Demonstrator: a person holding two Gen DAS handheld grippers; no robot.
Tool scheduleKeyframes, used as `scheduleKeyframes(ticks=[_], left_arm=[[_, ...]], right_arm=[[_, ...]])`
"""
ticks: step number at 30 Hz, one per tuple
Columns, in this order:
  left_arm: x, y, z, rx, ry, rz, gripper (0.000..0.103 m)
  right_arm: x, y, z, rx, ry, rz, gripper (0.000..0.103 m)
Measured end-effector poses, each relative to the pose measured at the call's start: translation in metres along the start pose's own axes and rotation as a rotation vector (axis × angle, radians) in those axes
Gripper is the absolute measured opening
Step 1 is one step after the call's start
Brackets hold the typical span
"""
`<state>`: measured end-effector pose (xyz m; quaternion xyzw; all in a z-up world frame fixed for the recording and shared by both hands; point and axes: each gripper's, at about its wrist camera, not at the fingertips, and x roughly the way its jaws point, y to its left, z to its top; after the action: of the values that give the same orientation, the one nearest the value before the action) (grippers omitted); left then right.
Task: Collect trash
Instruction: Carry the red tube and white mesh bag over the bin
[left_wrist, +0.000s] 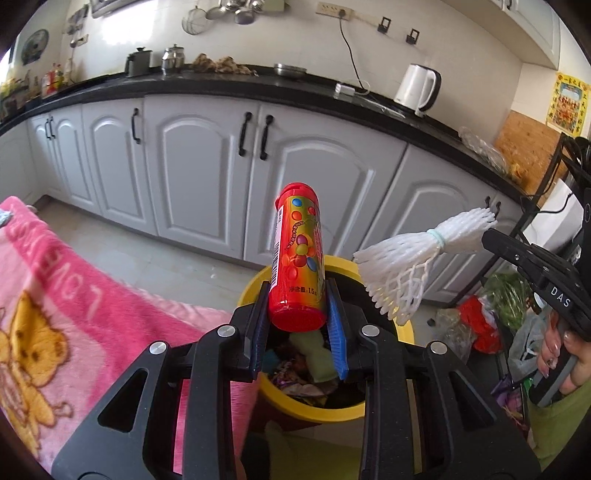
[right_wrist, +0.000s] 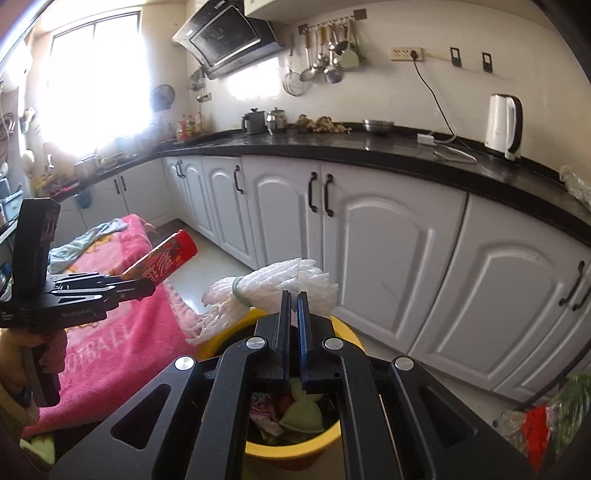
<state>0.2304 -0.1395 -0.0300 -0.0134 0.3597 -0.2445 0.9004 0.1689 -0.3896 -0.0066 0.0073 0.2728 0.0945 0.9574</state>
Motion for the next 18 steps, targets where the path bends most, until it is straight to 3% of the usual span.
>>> scheduleKeyframes(ticks=[18], left_arm=[[0.062, -0.022, -0.031, -0.004, 0.120, -0.038, 0.022]], right_arm=[[0.027, -0.008, -0.031, -0.028, 0.114, -0.076, 0.004]])
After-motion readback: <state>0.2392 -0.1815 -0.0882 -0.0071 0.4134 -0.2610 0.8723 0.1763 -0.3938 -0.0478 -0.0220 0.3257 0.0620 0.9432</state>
